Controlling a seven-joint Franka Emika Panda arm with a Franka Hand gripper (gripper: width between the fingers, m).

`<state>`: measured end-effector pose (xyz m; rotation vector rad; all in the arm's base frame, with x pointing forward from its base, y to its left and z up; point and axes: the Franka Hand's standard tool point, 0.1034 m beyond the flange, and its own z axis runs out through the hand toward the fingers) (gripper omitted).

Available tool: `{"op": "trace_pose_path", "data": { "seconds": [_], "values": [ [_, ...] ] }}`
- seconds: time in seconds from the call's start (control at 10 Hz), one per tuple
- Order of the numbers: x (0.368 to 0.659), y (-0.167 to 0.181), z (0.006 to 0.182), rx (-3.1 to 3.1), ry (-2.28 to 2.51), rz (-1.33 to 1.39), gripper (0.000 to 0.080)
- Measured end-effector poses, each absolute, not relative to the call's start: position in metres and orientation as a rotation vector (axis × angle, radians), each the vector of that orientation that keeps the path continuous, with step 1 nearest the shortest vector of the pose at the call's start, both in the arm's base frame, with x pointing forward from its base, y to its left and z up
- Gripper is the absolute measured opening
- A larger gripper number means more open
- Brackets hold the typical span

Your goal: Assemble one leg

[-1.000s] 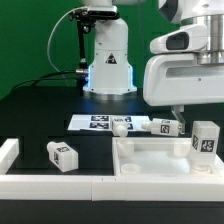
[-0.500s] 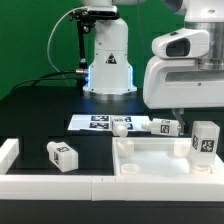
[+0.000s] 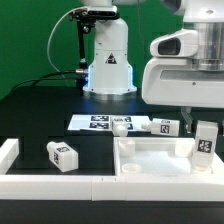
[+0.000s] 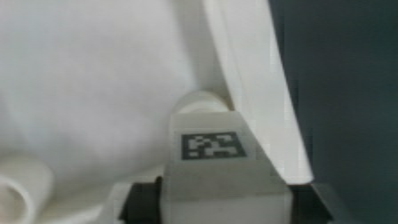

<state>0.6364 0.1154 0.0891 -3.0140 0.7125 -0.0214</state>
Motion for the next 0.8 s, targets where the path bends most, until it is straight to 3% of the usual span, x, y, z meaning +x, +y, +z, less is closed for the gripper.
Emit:
{"op": "trace_pose_path", "data": {
  "seconds": [0.5, 0.8],
  "values": [
    [0.6358, 0.1202, 0.0881, -2.456, 1.761, -0.063, 0.0290],
    [0.6357, 0.1198, 0.0871, -2.412, 1.802, -0.055, 0.0290]
  ]
}}
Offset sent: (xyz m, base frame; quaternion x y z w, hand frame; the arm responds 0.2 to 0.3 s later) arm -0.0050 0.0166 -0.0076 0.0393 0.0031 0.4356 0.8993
